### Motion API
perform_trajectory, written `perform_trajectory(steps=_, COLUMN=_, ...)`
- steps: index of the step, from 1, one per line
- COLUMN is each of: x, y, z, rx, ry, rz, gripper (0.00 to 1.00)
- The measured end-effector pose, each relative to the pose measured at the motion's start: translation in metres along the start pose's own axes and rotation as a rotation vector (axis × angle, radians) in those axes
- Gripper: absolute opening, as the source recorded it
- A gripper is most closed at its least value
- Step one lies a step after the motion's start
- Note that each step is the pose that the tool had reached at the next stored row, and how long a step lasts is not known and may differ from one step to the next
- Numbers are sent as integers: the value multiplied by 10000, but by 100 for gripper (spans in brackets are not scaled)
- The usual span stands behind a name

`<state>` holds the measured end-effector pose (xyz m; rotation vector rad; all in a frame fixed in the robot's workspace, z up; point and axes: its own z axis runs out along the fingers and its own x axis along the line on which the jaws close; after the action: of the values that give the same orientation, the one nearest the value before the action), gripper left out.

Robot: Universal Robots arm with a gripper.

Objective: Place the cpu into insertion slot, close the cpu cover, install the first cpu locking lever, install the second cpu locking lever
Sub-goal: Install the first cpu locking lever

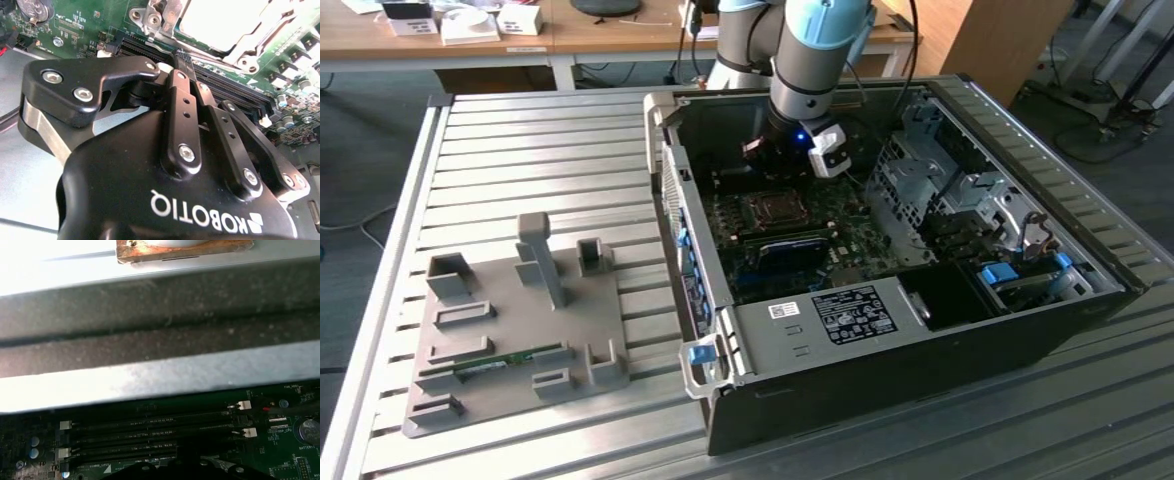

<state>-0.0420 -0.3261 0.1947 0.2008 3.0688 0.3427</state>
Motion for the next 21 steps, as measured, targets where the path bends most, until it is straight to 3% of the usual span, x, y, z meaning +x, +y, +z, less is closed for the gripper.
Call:
perform_trajectory(steps=13, x=-1, y=20, z=-59, rx=34, ry=-17, rz=50, gripper=11)
perform_trajectory(steps=21, x=-1, y=24, z=-68, rx=35, ry=-64, rz=275, gripper=11)
